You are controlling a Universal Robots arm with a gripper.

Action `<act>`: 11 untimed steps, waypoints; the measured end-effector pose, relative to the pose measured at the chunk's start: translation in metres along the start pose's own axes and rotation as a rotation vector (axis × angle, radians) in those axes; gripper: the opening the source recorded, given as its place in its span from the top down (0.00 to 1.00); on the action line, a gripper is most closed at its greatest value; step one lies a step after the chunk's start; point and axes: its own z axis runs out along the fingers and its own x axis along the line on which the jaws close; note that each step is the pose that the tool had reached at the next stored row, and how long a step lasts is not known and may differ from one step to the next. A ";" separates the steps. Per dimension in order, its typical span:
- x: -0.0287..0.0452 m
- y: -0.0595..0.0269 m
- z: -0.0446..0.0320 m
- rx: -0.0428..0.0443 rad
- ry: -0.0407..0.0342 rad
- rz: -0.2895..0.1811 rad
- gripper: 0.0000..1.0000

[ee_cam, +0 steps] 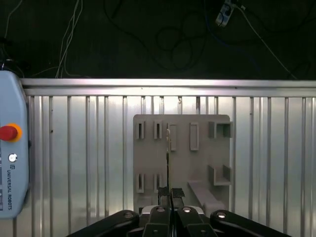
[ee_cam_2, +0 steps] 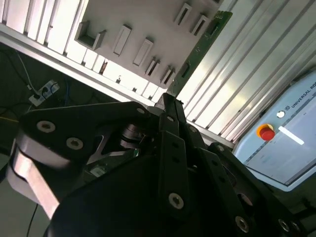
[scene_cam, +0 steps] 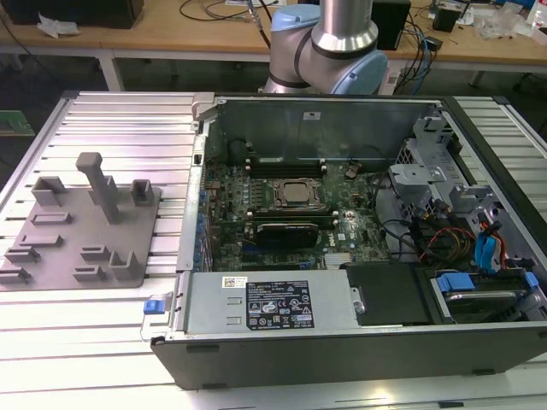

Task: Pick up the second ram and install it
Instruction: 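Pick up the second ram and move it above second insertion slot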

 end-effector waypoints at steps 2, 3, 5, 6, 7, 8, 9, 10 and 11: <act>0.0000 0.0000 -0.0001 -0.0001 0.0000 0.000 0.91; 0.0000 0.0000 -0.0001 -0.0001 0.0000 0.000 0.91; 0.0000 0.0000 -0.0002 -0.0001 0.0000 0.000 0.91; -0.0001 -0.0010 -0.0004 -0.0004 0.0002 0.000 0.91; 0.0000 -0.0034 -0.0002 -0.0002 0.0001 0.000 0.91; 0.0000 -0.0052 -0.0003 -0.0002 0.0001 0.000 0.91; 0.0000 -0.0070 -0.0003 -0.0002 0.0000 0.000 0.91; 0.0000 -0.0111 -0.0003 -0.0001 0.0001 0.000 0.91; 0.0000 -0.0146 -0.0002 -0.0001 0.0000 0.000 0.91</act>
